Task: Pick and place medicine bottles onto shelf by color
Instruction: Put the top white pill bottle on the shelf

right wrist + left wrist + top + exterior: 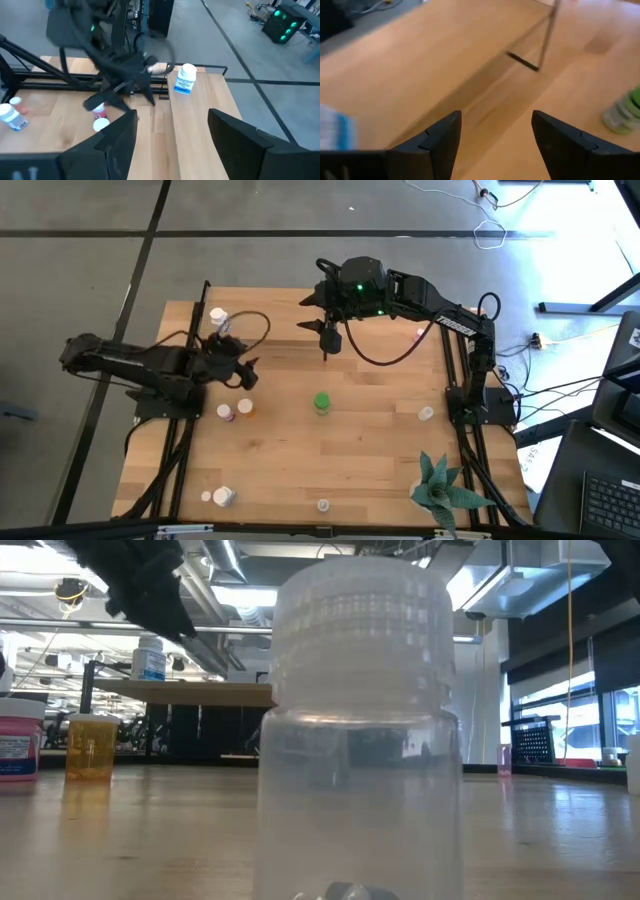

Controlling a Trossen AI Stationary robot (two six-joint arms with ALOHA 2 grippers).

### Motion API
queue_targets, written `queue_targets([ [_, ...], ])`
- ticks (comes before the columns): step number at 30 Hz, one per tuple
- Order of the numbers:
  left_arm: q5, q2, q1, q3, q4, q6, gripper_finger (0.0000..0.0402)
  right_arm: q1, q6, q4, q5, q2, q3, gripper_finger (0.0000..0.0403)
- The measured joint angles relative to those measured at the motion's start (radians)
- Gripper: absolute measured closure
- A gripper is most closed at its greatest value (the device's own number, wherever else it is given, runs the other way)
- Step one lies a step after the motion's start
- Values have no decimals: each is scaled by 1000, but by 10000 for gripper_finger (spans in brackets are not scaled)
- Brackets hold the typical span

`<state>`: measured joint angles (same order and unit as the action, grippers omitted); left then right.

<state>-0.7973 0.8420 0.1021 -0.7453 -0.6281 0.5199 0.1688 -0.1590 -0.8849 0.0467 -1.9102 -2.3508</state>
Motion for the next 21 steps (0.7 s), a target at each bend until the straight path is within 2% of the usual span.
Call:
queue_targets([
  [3,17,0,-58,-83,-139,7,166,0,-8,-9,17,0,0,157],
  [7,108,2,-140,-180,-231,60,166,0,-33,-12,132,0,0,157],
  [10,119,10,-195,-231,-293,110,166,-1,-32,-12,189,0,0,157],
  [15,166,11,-261,-272,-354,149,166,0,-28,-14,191,0,0,157],
  [21,238,12,-286,-272,-368,172,166,0,-26,-14,191,0,0,157],
])
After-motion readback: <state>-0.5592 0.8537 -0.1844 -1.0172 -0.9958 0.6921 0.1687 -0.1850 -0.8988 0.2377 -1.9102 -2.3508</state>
